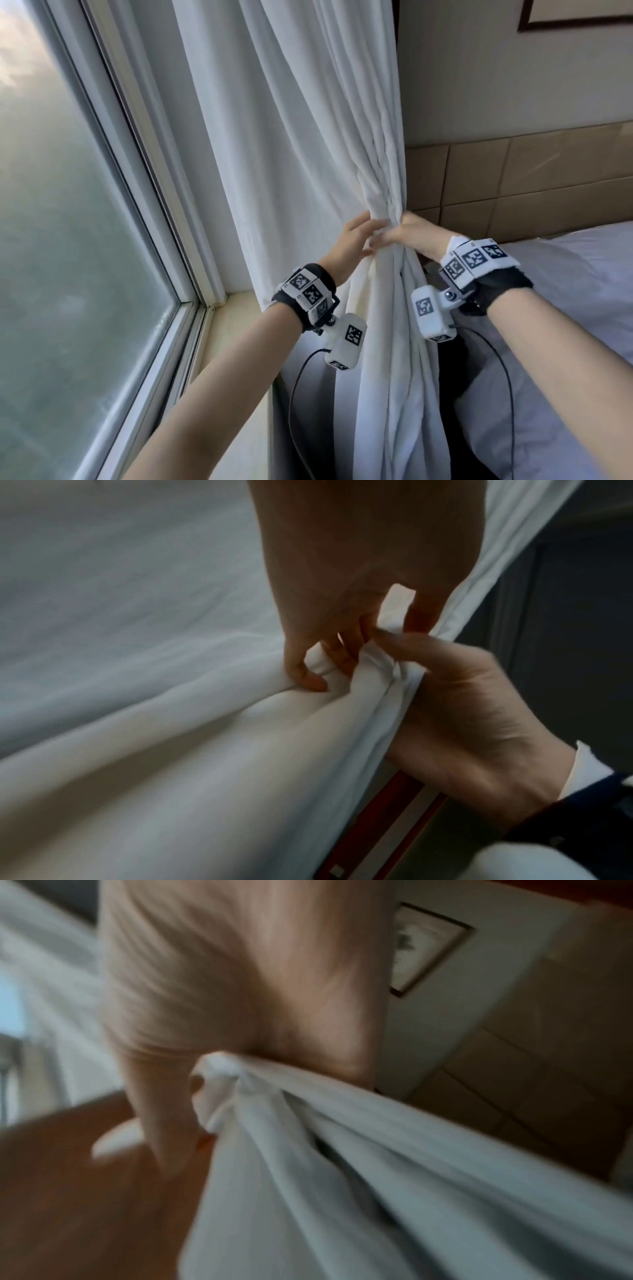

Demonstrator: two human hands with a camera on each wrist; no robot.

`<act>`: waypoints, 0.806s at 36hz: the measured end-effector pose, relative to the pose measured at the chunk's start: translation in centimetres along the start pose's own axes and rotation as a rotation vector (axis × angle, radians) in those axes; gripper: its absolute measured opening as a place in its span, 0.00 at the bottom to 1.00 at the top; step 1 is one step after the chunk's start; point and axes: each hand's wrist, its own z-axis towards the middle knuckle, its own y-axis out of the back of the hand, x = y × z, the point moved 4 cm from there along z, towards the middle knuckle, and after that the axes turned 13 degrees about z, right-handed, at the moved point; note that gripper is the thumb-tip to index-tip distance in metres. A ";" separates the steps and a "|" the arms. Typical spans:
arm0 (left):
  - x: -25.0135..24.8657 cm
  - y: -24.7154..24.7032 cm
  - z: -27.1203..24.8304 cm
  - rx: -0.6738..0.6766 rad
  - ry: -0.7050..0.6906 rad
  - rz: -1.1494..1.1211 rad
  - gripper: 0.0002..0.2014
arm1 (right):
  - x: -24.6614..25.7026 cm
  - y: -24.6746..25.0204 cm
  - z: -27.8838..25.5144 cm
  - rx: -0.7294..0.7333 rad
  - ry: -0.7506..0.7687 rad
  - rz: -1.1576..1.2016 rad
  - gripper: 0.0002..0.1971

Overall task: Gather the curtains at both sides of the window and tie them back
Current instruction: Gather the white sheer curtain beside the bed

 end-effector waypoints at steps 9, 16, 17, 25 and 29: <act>0.5 4.3 -0.2 -0.114 -0.048 0.366 0.16 | -1.8 1.4 1.4 -0.311 0.087 -0.277 0.21; 6.0 14.4 1.0 -0.423 0.251 0.204 0.31 | -1.7 1.4 0.7 -0.258 0.032 -0.142 0.19; 6.4 15.2 1.2 -0.446 0.280 0.177 0.34 | -1.8 1.4 0.7 -0.260 0.025 -0.134 0.20; 5.1 11.4 4.1 -0.207 0.279 -0.094 0.33 | -2.4 1.4 1.3 -0.243 -0.023 -0.096 0.23; 4.0 8.9 4.8 -0.196 0.276 -0.067 0.25 | -2.7 1.8 1.7 -0.272 -0.049 -0.102 0.23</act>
